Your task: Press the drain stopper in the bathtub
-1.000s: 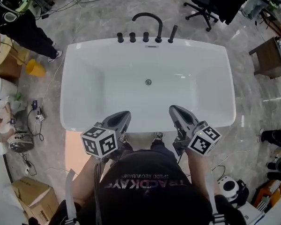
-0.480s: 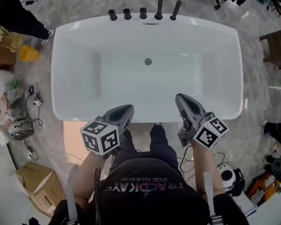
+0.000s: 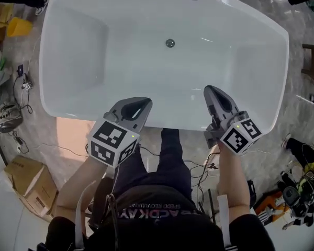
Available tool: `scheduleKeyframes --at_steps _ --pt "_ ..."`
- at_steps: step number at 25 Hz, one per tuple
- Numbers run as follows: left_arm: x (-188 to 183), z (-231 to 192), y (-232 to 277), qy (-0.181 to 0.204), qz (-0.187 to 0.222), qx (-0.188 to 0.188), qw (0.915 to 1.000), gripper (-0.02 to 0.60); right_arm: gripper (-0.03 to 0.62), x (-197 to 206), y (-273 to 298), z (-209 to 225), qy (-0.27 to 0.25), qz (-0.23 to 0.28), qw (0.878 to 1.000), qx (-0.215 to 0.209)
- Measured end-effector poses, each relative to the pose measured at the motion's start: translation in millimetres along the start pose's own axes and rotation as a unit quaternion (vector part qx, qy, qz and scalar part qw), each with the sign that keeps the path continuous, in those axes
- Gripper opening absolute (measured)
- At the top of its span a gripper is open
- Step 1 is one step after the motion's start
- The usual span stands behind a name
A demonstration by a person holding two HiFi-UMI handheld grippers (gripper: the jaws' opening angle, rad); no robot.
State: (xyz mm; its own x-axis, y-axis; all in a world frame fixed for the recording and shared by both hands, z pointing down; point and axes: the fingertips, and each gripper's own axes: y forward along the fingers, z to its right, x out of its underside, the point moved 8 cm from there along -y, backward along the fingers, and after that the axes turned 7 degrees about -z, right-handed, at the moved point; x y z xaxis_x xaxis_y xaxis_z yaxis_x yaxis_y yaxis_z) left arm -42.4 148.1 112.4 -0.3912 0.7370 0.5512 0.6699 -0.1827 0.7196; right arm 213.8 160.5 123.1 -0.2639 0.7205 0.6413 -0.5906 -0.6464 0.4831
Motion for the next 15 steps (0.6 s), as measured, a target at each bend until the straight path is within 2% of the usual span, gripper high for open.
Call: scheduleKeyframes --at_steps 3,6,11,15 --pt "5.7 -16.2 17.1 0.021 -0.001 0.011 0.9997 0.003 0.015 5.6 28.2 14.0 -0.033 -0.027 0.999 0.011" --pt "16.8 -36.3 43.8 0.022 0.003 0.016 0.9996 0.003 0.015 14.2 62.6 35.7 -0.062 -0.051 0.997 0.021" --pt "32.1 -72.7 85.4 0.026 0.009 0.007 0.9996 0.003 0.015 27.8 124.7 79.7 -0.089 -0.077 0.992 0.036" --pt "48.5 -94.1 107.4 0.044 0.019 0.002 0.9988 0.003 0.015 41.2 171.4 115.5 -0.104 -0.096 0.988 0.058"
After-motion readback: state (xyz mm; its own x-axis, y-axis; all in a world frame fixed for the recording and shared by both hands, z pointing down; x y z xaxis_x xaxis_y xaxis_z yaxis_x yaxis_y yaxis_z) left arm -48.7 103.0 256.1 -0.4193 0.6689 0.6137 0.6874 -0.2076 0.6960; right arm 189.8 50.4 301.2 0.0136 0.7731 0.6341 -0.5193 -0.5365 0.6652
